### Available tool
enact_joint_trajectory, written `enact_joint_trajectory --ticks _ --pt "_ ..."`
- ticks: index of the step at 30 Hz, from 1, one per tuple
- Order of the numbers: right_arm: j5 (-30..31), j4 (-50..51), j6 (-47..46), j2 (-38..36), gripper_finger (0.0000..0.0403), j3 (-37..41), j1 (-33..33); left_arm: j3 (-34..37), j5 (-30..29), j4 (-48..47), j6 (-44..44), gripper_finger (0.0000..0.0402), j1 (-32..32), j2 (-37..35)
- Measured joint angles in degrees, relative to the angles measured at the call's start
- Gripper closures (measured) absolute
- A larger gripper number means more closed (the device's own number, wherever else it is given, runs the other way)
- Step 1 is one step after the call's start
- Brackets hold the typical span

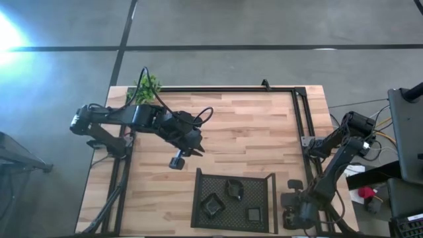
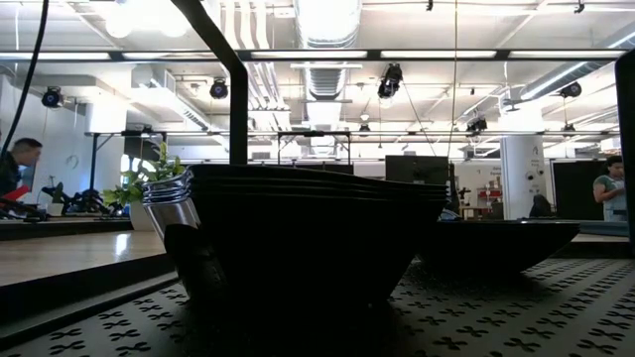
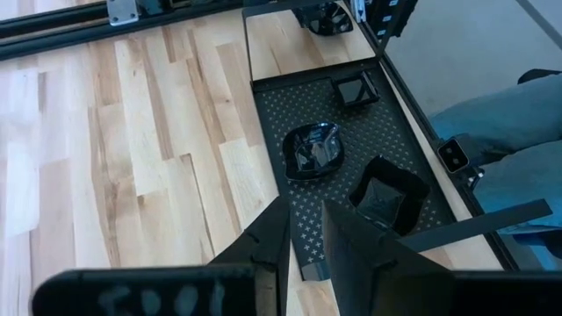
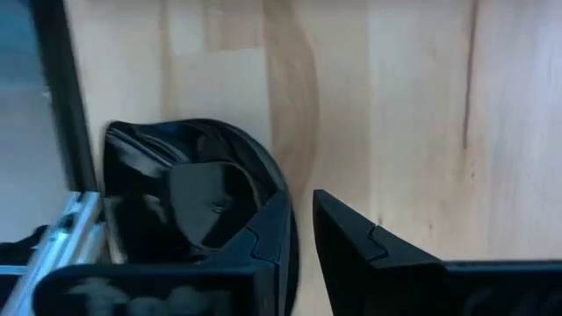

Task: Pick & Place Mini shaped plates
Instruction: Stack the leaf shaped plate on top of the other leaf shaped plates on the shelf

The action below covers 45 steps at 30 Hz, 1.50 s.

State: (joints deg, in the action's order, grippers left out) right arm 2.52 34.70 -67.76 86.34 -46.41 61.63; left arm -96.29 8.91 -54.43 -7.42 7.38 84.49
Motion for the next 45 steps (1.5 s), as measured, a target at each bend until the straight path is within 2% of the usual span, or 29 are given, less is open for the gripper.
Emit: enact_joint_trajectory --ticks 8,13,25,45 --pt "-0.1 -0.7 0.5 0.0 0.0351 1.0 0.0 0.0 0.0 0.0 0.4 0.0339 0.0 0.0" --pt "-2.8 -1.1 0.5 0.0 0.0351 1.0 0.0 0.0 0.0 0.0 0.5 0.0339 0.0 0.0" --pt "-2.7 -1.5 0.5 0.0 0.0351 2.0 0.0 0.0 0.0 0.0 0.6 0.0339 0.0 0.0" --pt "-2.6 -10.3 0.7 0.0 0.0359 5.5 0.0 0.0 0.0 0.0 0.6 0.0339 0.0 0.0"
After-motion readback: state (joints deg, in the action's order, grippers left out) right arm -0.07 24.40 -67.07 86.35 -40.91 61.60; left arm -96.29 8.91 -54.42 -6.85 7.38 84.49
